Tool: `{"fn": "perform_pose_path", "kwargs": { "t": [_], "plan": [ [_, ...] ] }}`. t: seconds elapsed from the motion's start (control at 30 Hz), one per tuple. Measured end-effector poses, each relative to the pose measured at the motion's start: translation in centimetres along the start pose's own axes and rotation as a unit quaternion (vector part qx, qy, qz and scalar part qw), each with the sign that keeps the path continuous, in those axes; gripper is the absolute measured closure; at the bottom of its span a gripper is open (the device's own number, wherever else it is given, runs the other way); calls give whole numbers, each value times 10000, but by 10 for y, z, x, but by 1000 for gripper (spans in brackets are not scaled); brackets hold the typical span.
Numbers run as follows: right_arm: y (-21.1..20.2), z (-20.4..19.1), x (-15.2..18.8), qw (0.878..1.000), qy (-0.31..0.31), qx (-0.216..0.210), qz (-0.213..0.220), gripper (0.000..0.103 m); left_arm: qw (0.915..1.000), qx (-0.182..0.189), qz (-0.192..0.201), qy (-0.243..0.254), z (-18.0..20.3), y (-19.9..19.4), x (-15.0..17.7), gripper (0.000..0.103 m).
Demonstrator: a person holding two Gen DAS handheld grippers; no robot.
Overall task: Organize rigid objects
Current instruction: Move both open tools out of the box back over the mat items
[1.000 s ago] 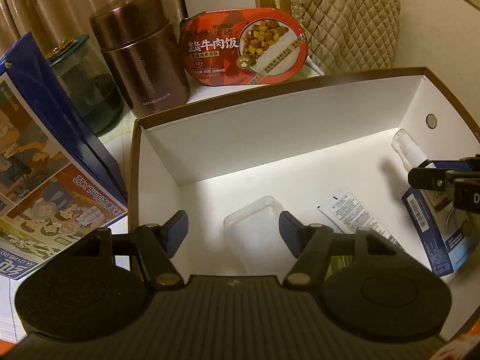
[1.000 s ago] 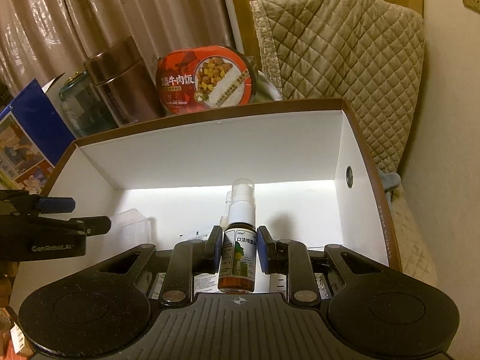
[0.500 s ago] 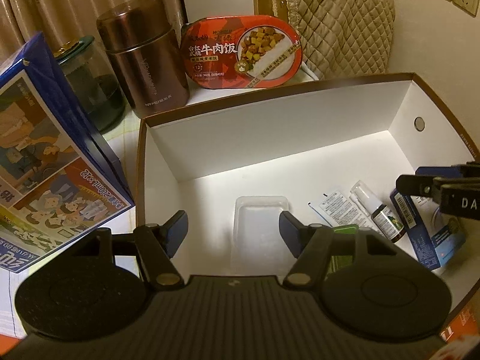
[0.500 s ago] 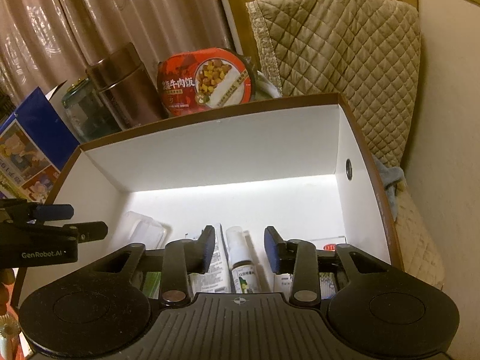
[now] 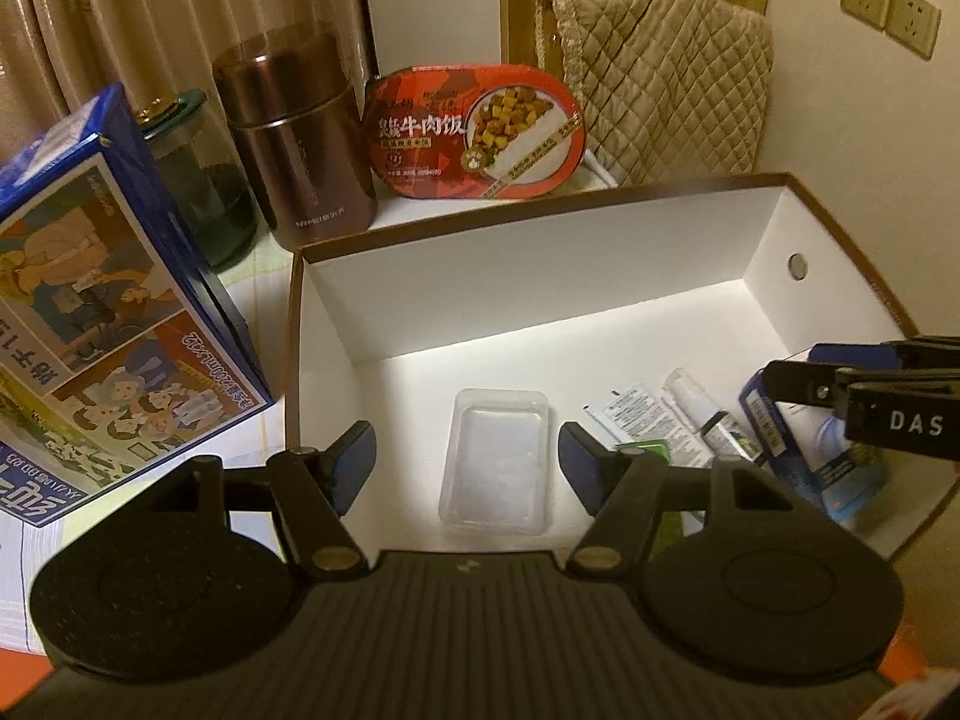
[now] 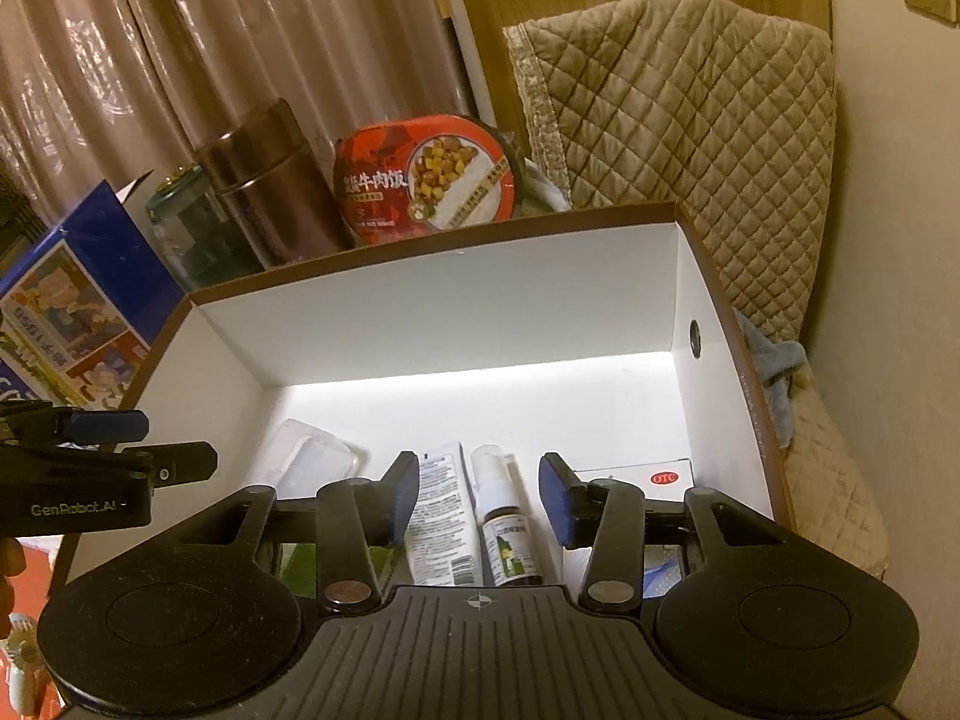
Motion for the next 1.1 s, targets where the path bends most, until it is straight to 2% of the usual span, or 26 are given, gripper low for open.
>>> {"fn": "perform_pose_path", "kwargs": {
  "t": [0.17,0.5,0.7,1.1],
  "plan": [
    [-16,-8,0,9999,-61,-2,141,59,9995,181,204,-169,-1,-24,2,36],
    [-56,-21,8,9989,-21,6,461,51,9952,316,591,-713,-23,-76,19,36],
    [-82,-31,21,9985,-31,-27,552,40,9929,330,689,-907,-38,-106,44,35],
    [-115,-69,61,9983,-213,-227,484,31,9908,156,669,-1162,-63,-151,106,34]
  ]
}}
Point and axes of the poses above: each gripper's, at about its wrist camera, not at the fingertips, and y roughly the way its jaws point, z to its right, x to its underside, the point moved 8 cm from there along y, roughly the way its jaws point, and after that the axes turned 4 degrees about -x, right-handed, at the moved point
